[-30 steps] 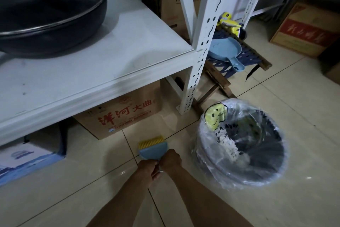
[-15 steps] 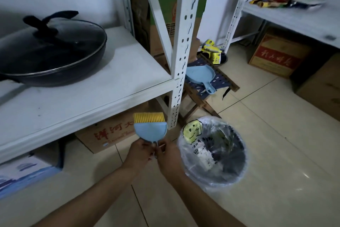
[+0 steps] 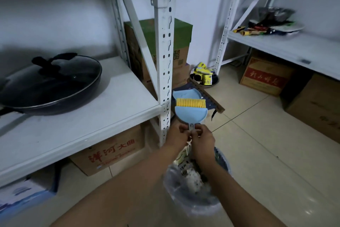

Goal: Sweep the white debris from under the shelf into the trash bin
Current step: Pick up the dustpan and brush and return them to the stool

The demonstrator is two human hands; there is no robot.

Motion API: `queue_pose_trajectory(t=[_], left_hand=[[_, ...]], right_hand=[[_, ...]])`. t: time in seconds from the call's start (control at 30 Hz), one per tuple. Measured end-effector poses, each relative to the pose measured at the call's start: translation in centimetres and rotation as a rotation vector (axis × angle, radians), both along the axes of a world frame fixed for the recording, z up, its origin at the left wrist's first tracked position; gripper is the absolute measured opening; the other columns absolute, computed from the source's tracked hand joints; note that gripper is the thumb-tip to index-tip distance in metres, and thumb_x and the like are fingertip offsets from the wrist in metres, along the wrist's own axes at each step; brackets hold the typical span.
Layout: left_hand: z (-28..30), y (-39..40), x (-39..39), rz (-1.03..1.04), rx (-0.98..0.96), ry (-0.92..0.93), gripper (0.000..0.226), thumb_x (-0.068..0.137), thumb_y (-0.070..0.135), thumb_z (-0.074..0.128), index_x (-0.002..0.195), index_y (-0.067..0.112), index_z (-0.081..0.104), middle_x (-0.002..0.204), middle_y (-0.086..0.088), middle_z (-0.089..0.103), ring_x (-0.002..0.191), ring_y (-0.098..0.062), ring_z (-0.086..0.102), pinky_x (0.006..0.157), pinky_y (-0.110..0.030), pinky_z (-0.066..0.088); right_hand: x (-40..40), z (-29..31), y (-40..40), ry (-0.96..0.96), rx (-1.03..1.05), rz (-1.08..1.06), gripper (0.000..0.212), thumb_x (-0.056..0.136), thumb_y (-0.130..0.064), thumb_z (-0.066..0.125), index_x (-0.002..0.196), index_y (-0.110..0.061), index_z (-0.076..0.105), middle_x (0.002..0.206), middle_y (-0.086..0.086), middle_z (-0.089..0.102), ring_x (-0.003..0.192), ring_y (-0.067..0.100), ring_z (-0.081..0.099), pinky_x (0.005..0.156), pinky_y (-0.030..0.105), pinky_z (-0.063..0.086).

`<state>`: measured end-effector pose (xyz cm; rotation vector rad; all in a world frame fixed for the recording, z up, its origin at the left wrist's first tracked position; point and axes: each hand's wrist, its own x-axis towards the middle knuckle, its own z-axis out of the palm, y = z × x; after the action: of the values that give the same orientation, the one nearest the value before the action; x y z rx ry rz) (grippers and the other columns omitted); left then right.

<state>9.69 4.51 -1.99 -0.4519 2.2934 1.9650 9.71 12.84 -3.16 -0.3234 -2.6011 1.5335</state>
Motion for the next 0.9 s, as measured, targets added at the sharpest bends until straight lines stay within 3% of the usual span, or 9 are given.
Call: queue_pose_trajectory(t=[0.1,0.23,0.3,0.37,0.43,0.57,0.73,0.9], left_hand=[[-0.1,1.1,-3.2,0.044,0.014,-0.005,0.016,0.086,-0.003,0.061,0.089,0.012,0.060,0.082,-0.007,0.063,0.067,-0.019,0.059,0.060,-0.030,0.052],[-1.9,2.1,-7.3,0.122,0.033,-0.042,0.024,0.075,0.002,0.066,0.070,0.026,0.068,0.082,-0.005,0.071,0.077,-0.029,0.067,0.079,-0.044,0.057],[-2.5,2.7,-8.8,0.178,0.023,-0.056,0.025,0.076,0.002,0.066,0.066,0.024,0.072,0.074,-0.007,0.070,0.066,-0.026,0.062,0.068,-0.040,0.054],[-2.9,3.0,-10.1,0.217,0.083,-0.056,0.019,0.076,-0.002,0.064,0.076,0.013,0.076,0.072,-0.013,0.068,0.055,-0.024,0.054,0.057,-0.032,0.047],[-2.9,3.3,-11.3,0.251,0.130,-0.054,0.017,0.074,-0.003,0.067,0.083,0.007,0.077,0.076,-0.017,0.069,0.060,-0.026,0.058,0.057,-0.034,0.046],[-3.6,3.1,-14.0,0.295,0.085,-0.069,0.026,0.065,0.010,0.073,0.090,0.012,0.077,0.092,-0.013,0.075,0.088,-0.031,0.070,0.080,-0.050,0.060],[-3.7,2.9,-16.0,0.306,-0.011,-0.104,0.025,0.077,0.003,0.071,0.101,0.006,0.073,0.108,-0.015,0.071,0.101,-0.033,0.067,0.091,-0.045,0.056],[-4.9,2.8,-17.1,0.327,-0.063,-0.134,0.026,0.077,0.000,0.068,0.101,0.009,0.069,0.109,-0.015,0.069,0.099,-0.035,0.066,0.085,-0.047,0.059]], right_hand=[[-3.6,0.4,0.8,-0.026,0.036,0.021,0.024,0.090,-0.004,0.053,0.110,-0.006,0.066,0.105,0.014,0.072,0.094,0.030,0.067,0.079,0.031,0.050],[-7.4,0.7,1.6,-0.032,0.054,0.070,0.031,0.088,0.000,0.053,0.115,-0.008,0.066,0.109,0.016,0.070,0.097,0.032,0.067,0.086,0.038,0.055],[-9.0,0.5,1.8,-0.034,0.060,0.105,0.031,0.087,0.000,0.054,0.115,-0.008,0.067,0.108,0.014,0.072,0.096,0.032,0.067,0.085,0.038,0.056],[-10.6,0.1,1.8,-0.040,0.031,0.111,0.030,0.086,-0.001,0.054,0.111,-0.010,0.069,0.105,0.015,0.073,0.091,0.033,0.069,0.081,0.045,0.058],[-12.2,-0.4,1.9,-0.049,0.016,0.114,0.029,0.085,-0.001,0.056,0.107,-0.010,0.071,0.102,0.016,0.074,0.088,0.034,0.070,0.077,0.049,0.059],[-15.2,-1.1,2.0,-0.069,0.010,0.129,0.029,0.082,0.001,0.058,0.108,-0.005,0.072,0.103,0.019,0.073,0.092,0.034,0.070,0.081,0.045,0.058],[-17.1,-2.1,1.7,-0.100,0.075,0.126,0.025,0.086,-0.006,0.059,0.107,-0.004,0.072,0.108,0.018,0.072,0.100,0.032,0.067,0.081,0.032,0.052],[-18.6,-3.2,1.7,-0.159,0.104,0.158,0.019,0.083,-0.004,0.059,0.096,0.001,0.073,0.099,0.020,0.073,0.094,0.033,0.068,0.071,0.029,0.050]])
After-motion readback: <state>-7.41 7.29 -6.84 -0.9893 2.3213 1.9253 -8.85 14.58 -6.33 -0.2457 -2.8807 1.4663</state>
